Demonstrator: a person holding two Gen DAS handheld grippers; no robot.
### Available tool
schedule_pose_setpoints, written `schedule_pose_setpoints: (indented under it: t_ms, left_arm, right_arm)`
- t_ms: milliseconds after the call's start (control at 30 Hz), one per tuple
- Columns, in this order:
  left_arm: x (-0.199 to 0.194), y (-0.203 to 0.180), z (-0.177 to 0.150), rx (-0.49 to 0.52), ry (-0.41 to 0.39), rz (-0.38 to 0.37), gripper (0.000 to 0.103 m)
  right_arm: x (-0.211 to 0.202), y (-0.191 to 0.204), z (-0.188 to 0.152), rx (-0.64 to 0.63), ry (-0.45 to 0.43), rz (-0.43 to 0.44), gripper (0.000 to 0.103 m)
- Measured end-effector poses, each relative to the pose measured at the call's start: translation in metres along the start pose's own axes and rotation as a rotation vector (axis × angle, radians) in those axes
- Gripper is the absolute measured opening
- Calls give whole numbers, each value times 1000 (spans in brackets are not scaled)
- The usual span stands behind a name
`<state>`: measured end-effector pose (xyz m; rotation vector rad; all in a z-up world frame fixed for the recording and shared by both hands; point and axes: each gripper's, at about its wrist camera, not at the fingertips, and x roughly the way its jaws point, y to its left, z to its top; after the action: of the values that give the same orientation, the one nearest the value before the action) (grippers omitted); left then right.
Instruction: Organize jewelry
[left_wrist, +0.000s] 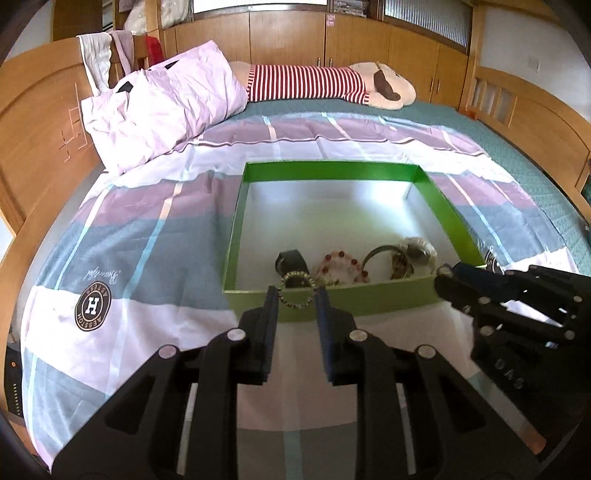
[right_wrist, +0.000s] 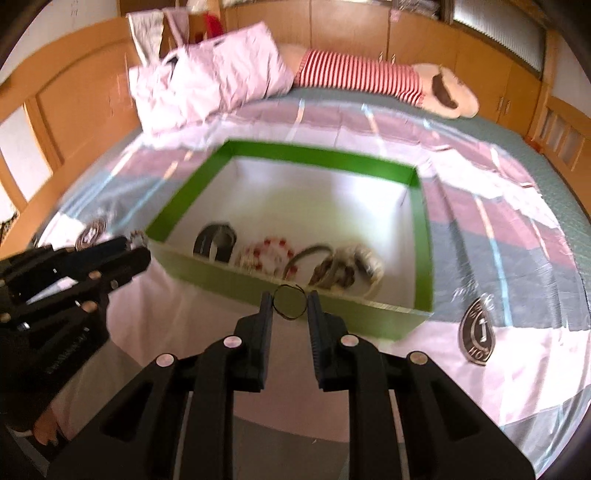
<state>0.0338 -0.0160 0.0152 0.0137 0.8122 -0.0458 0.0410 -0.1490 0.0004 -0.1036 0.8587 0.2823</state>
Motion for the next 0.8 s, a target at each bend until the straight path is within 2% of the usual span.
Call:
schedule_pose_setpoints:
  t_ms: [233, 400, 500, 567, 700, 800]
  left_arm:
    - [-1, -1, 5, -19, -20, -23, 21]
    - [-11, -4, 30, 4, -115, -40, 21]
    - [-2, -5, 49, -10, -127, -62, 21]
    - [14, -5, 58, -29, -110, -71, 21]
    - [44, -7, 60, -11, -53, -38, 21]
    - [58, -3, 58, -36, -13, -57, 21]
  right_arm:
    - [-19, -17, 9, 60, -81, -18, 19]
    - [-38, -31, 18, 109, -178, -37, 19]
    - [-38, -40, 27, 126, -212, -47, 19]
    - [-27, -48, 33, 148, -200, -66, 19]
    - [7, -63, 34, 196, -120, -70, 19]
    - [29, -69, 33, 203, -84, -85, 19]
